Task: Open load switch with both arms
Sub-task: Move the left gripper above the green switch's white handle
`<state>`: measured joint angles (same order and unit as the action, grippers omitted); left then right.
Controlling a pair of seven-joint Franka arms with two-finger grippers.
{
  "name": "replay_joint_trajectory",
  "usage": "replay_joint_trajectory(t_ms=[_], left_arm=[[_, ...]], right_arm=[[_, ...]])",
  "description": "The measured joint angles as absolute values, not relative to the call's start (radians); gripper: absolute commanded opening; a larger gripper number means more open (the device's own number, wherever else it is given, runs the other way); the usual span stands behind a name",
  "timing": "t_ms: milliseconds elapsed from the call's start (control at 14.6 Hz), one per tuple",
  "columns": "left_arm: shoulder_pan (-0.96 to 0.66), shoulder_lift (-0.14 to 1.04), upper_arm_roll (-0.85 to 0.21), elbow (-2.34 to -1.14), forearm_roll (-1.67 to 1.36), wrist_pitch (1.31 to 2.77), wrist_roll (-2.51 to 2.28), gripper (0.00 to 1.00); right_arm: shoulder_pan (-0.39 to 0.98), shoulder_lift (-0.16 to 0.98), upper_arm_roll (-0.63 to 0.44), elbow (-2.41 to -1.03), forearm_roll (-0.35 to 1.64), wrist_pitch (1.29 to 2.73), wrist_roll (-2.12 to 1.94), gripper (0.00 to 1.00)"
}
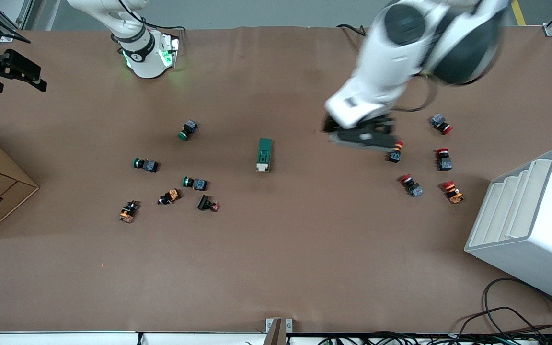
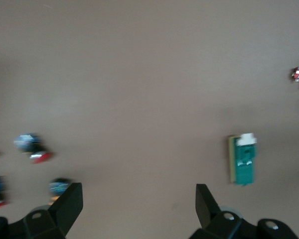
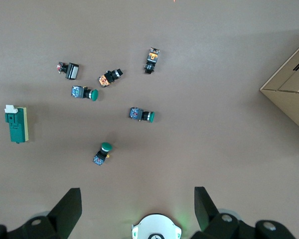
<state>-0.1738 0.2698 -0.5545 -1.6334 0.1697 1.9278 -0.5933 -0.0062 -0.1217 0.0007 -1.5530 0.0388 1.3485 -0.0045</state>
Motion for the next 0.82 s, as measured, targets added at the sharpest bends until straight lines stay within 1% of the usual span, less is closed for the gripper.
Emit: replay_joint_trajectory(t_ms=[274,410,547,684,821], left_arm=[[-0.359,0.438,-0.558,-1.632,0.316,2.065,-0.874,1.00],[-0.445,0.499,-0.559,-1.631,0.403,2.098,-1.059,1.00],[-0.524,0.559,-0.559,-1.631,0.560,2.118,-1.270,1.00],[-0.581,0.620,-0.559,-1.631,0.698,2.183,-1.472,0.99],[-0.634,0.658,-0.558,-1.637,0.820,2.199,-1.652,0.99]], right_arm=[[-0.007,-0.122,-0.001,-1.553,0.037,1.348,-0.011,1.00],[-0.007,-0.122,-0.001,-1.553,0.035,1.348,-0.014,1.00],[-0.007,-0.122,-0.001,-1.553,0.035,1.347,-0.015,1.00],[-0.007,-0.123,-0.001,-1.547,0.035,1.347,-0.015,1.00],[-0.007,-0.123,-0.002,-1.540,0.034,1.347,-0.015,1.00]])
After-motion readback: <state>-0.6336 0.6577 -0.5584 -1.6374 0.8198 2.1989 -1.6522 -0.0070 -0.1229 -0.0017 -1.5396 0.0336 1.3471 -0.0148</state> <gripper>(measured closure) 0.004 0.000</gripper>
